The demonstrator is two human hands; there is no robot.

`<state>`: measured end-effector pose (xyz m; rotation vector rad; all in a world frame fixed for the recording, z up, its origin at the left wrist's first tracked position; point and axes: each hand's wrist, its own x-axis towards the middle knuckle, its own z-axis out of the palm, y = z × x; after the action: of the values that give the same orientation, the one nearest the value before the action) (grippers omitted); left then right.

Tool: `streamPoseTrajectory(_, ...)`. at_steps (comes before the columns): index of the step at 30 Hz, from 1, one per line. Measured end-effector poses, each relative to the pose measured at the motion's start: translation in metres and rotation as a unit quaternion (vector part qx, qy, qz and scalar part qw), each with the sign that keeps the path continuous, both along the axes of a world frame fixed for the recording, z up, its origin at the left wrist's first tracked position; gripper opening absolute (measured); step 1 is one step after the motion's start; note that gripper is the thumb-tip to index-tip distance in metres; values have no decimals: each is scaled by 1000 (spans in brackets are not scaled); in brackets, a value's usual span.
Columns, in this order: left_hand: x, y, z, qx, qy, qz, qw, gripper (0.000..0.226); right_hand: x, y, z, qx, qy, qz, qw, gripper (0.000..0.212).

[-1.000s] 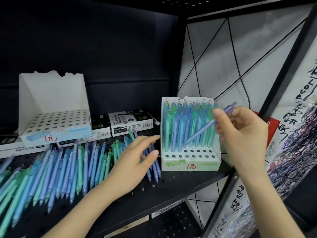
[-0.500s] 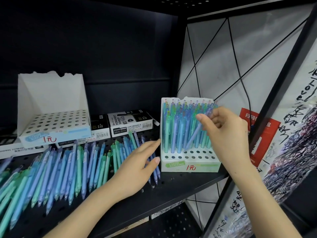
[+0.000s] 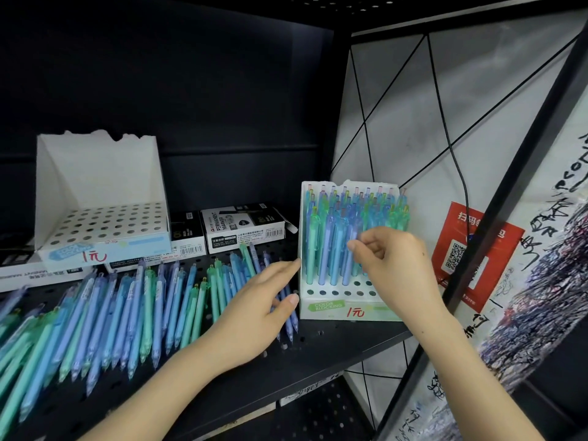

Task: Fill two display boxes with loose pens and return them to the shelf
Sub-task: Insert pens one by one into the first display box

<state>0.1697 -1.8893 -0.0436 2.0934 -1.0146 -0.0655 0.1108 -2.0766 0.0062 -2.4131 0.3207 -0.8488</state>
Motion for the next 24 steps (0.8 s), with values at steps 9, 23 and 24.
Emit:
streamPoseTrajectory(9,3,27,17,-40,-19,78,996,38,-19,54,1,-85,-149,-8,985,9)
streamPoseTrajectory(23,-12,227,8,76,-45,472,877,35,76,206,-36,-179,150,246,941,68)
streamPoseTrajectory(24,-11,226,7,74,-28,462,883,39,80,211,-37,-191,162,233,939,72)
